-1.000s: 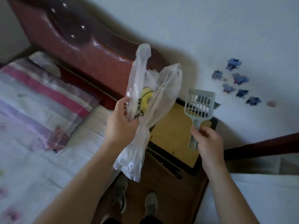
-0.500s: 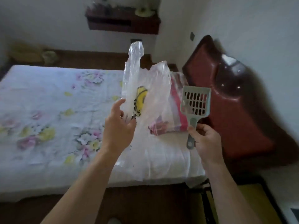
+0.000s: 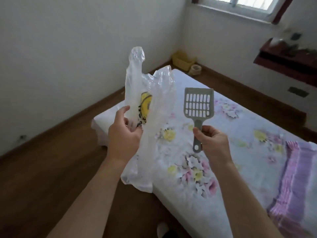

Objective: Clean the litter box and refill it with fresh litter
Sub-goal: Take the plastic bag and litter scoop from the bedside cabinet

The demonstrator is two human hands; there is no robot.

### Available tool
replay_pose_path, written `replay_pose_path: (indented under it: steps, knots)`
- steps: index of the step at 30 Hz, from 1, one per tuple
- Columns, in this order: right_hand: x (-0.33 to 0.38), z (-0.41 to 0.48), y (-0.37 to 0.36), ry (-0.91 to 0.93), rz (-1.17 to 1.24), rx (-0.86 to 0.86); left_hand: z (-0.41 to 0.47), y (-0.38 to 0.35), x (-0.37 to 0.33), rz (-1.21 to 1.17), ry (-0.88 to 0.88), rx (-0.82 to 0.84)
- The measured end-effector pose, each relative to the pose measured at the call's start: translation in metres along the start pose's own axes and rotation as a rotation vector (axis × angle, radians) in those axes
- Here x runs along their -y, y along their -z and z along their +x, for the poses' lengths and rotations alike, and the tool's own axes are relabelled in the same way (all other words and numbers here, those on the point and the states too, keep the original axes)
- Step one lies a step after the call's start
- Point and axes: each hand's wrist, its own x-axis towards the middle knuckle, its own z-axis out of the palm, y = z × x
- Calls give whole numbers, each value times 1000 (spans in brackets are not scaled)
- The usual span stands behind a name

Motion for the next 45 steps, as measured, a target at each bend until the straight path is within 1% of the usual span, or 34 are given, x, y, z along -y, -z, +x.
replay_pose_path:
  steps: [5,10,14,19,21,24,29,34,39,45]
  knots:
    - [8,49,-120,4,-39,261,45,65,52,9,133,-245]
    - [15,97,-233,43,-140,493,85,119,103,123,234,-471]
    - [32,120,-315,106,-218,602,114,160,136,137,314,-573]
    - [48,138,-420,70,-240,701,162,212,179,135,374,-652]
    - [50,146,-463,67,-237,733,188,233,202,118,386,-664]
    - [51,161,-530,80,-234,736,236,268,238,123,372,-662]
    - [62,193,-634,78,-187,687,330,326,285,199,351,-613]
    - [86,236,-709,47,-160,616,428,367,305,210,336,-526]
    - [95,305,-774,30,-138,515,538,373,335,246,275,-419]
    - [104,409,-833,16,-113,406,682,349,351,305,164,-291]
